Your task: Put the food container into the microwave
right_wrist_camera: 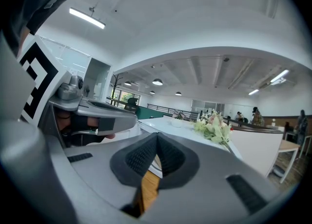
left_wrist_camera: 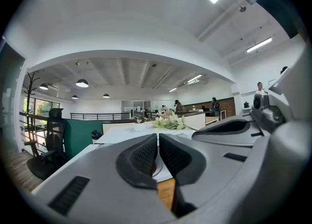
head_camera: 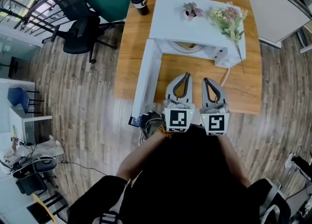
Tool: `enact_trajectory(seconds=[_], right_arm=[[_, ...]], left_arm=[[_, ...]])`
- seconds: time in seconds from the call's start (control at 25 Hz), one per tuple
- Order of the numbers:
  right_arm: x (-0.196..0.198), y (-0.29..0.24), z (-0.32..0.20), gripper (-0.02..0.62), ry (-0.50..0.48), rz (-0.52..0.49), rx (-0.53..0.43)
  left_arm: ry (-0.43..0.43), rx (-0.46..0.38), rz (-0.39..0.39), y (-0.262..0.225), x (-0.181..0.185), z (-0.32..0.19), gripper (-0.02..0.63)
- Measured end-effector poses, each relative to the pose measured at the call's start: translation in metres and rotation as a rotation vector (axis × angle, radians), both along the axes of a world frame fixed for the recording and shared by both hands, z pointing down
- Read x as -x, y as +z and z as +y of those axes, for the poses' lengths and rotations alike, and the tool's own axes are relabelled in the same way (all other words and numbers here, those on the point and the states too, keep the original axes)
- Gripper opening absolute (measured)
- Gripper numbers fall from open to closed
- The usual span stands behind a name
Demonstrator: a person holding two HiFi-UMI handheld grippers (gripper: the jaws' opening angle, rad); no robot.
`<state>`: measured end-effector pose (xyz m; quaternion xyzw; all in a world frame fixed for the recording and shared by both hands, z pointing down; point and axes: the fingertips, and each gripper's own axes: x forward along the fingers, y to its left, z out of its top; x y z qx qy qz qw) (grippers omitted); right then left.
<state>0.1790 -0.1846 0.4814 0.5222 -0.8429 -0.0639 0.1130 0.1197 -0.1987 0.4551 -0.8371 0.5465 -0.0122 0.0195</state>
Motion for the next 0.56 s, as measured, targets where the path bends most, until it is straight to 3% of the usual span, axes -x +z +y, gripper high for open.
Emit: enact_trajectory(seconds=[0.56], right_arm=[[0.024, 0.003, 0.011, 0.003, -0.027, -0.106, 0.08]], left_arm=[[-0.045, 0.048, -0.004, 0.008, 0.022, 0.009, 0.032]])
